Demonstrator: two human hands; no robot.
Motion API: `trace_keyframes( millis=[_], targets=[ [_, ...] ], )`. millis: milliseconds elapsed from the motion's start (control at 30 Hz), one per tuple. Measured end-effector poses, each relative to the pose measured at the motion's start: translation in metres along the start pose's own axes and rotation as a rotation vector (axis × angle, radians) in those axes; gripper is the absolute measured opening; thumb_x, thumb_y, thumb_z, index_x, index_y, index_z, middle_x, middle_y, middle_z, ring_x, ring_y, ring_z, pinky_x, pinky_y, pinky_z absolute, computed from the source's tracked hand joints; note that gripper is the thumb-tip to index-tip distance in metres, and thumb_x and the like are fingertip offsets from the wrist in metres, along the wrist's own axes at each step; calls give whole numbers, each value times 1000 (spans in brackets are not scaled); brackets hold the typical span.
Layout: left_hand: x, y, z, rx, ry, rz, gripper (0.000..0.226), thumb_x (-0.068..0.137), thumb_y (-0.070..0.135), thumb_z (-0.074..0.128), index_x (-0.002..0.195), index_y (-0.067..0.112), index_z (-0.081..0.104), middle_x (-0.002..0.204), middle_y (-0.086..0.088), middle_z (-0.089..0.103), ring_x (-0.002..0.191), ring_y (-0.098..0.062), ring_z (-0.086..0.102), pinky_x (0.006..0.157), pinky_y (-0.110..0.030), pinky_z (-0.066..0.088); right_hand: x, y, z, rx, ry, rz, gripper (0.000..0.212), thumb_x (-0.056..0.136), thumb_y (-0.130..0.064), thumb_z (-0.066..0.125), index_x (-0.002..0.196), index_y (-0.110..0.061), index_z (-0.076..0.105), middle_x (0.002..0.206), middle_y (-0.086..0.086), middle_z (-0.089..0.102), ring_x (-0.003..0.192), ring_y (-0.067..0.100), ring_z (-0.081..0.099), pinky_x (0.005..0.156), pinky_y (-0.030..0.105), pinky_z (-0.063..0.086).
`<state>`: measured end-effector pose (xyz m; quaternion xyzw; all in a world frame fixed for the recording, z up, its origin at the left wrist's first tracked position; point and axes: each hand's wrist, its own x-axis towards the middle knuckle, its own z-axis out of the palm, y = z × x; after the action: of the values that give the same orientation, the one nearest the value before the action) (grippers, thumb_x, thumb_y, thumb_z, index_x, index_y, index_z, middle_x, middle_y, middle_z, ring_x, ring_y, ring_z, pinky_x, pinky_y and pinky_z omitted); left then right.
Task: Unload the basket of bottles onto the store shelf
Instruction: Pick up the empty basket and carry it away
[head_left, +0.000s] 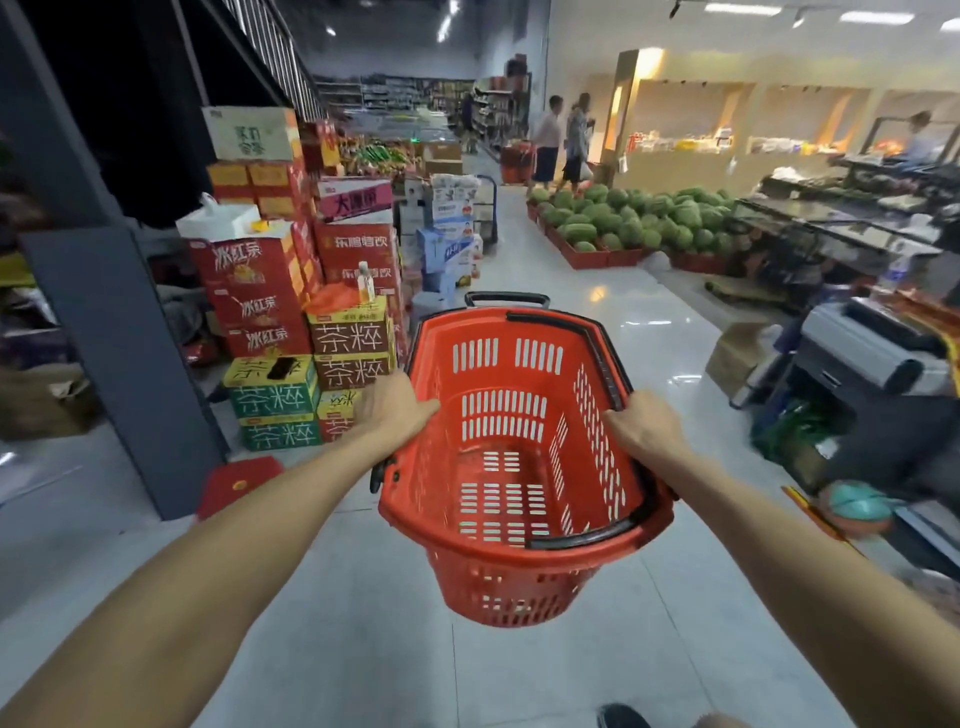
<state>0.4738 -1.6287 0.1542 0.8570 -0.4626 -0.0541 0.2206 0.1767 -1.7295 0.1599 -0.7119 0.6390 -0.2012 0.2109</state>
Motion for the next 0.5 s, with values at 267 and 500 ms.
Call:
trace_keyframes(
  millis=[267, 500],
  targets=[
    [235, 48, 63, -9, -48, 16, 46, 90, 53, 69, 104, 11, 56, 94, -7, 67, 85, -30, 67, 80, -40, 57, 230, -38, 50, -36, 19, 62, 34, 92, -45, 56, 88, -12, 65, 81, 5, 72, 68, 24, 70, 70, 39, 63],
    [437, 131, 117, -5, -75, 77, 45, 87, 57, 71, 101, 15, 61, 91, -5, 69, 80, -28, 70, 75, -40, 62, 437, -37, 53, -2, 38, 129, 31, 93, -45, 57, 89, -15, 65, 82, 3, 73, 70, 22, 71, 74, 40, 63]
  ],
)
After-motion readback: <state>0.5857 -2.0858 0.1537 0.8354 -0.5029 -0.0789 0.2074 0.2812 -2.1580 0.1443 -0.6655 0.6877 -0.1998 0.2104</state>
